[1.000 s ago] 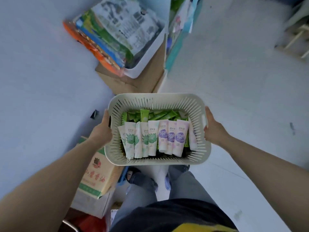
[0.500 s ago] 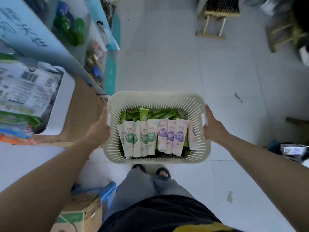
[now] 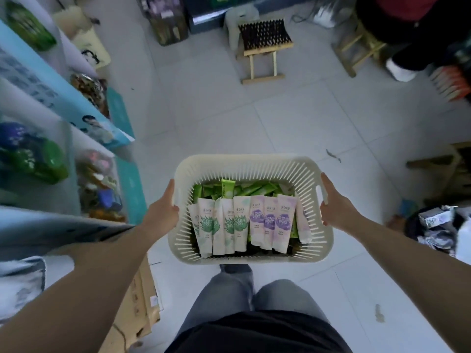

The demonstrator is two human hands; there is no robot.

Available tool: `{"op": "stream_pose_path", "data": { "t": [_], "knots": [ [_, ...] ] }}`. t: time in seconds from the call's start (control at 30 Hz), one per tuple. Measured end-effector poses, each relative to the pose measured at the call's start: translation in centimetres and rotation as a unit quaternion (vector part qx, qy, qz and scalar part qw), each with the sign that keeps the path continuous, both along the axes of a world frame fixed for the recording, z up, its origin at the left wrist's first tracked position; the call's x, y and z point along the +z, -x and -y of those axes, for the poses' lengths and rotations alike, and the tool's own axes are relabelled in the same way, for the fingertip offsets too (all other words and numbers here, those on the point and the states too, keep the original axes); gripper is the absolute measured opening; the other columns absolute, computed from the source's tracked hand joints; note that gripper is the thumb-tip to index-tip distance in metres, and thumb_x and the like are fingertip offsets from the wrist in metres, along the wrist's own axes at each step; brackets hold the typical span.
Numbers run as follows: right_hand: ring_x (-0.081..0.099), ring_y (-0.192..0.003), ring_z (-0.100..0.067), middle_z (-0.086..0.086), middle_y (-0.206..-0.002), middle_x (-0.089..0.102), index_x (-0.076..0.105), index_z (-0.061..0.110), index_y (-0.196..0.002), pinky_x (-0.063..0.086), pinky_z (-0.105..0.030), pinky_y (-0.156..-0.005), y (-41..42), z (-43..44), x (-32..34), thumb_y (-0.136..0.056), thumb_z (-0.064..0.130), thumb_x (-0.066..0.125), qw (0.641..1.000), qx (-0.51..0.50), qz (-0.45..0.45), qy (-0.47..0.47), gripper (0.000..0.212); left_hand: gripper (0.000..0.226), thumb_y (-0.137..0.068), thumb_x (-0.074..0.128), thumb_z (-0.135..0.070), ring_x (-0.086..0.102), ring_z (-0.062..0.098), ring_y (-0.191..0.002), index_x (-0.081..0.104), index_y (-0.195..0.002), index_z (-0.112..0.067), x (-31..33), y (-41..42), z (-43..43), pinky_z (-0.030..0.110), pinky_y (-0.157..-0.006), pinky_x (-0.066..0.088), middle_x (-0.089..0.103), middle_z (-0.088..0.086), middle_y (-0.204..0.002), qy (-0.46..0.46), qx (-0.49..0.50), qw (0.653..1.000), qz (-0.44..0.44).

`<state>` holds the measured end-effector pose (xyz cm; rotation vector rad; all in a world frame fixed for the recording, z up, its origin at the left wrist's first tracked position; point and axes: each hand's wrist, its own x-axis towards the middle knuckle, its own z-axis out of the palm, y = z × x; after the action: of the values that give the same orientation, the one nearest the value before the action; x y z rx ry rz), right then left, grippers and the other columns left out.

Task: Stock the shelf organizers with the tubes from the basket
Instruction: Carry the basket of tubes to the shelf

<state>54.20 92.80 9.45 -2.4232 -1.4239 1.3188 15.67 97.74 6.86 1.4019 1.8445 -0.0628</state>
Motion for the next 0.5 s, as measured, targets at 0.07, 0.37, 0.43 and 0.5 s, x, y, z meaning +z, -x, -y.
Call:
{"op": "stream_pose_path", "data": {
  "t": [0.07, 0.37, 0.43, 0.5],
  "knots": [
    [0.064, -0.067, -0.026, -0.012, -0.08, 0.064, -0.006, 0.043, -0.146, 0.054, -0.038, -0.063, 0.0, -2.5, 0.1, -0.082, 0.002, 0.048, 1.0, -0.021, 0.001, -0.003, 0.093, 0.08, -0.092, 0.045, -0.009, 0.064, 0.027, -0.07, -0.003, -0.145, -0.045, 0.4, 0.0, -3.7, 0.042, -0.067, 0.056, 0.062, 0.01, -0.088, -0.003, -0.005, 1.0, 0.011],
    [0.064, -0.065, -0.026, -0.012, -0.079, 0.064, -0.005, 0.047, -0.144, 0.054, -0.036, -0.06, -1.5, -15.3, 0.3, -0.083, 0.002, 0.044, 0.999, -0.047, 0.003, -0.017, 0.09, 0.078, -0.093, 0.044, -0.009, 0.066, 0.025, -0.068, -0.001, -0.146, -0.043, 1.6, -1.6, -18.2, 0.03, -0.055, 0.049, 0.064, 0.01, -0.094, -0.026, -0.028, 0.999, 0.012],
    [0.063, -0.064, -0.025, -0.011, -0.077, 0.063, -0.005, 0.045, -0.145, 0.053, -0.035, -0.06, -2.3, -18.6, 0.1, -0.084, 0.004, 0.045, 0.999, -0.041, -0.004, -0.018, 0.089, 0.078, -0.092, 0.044, -0.008, 0.066, 0.025, -0.066, 0.001, -0.147, -0.042, 1.4, -2.3, -21.4, 0.029, -0.055, 0.048, 0.065, 0.011, -0.09, -0.025, -0.026, 0.999, 0.012],
    [0.062, -0.063, -0.023, -0.009, -0.074, 0.062, -0.007, 0.042, -0.146, 0.053, -0.035, -0.061, -3.3, -22.1, -0.1, -0.084, 0.005, 0.045, 0.999, -0.023, -0.011, -0.019, 0.089, 0.077, -0.092, 0.043, -0.006, 0.066, 0.025, -0.065, 0.003, -0.147, -0.041, 1.1, -3.2, -24.7, 0.028, -0.054, 0.047, 0.065, 0.01, -0.089, -0.025, -0.016, 0.999, 0.013]
  ]
}}
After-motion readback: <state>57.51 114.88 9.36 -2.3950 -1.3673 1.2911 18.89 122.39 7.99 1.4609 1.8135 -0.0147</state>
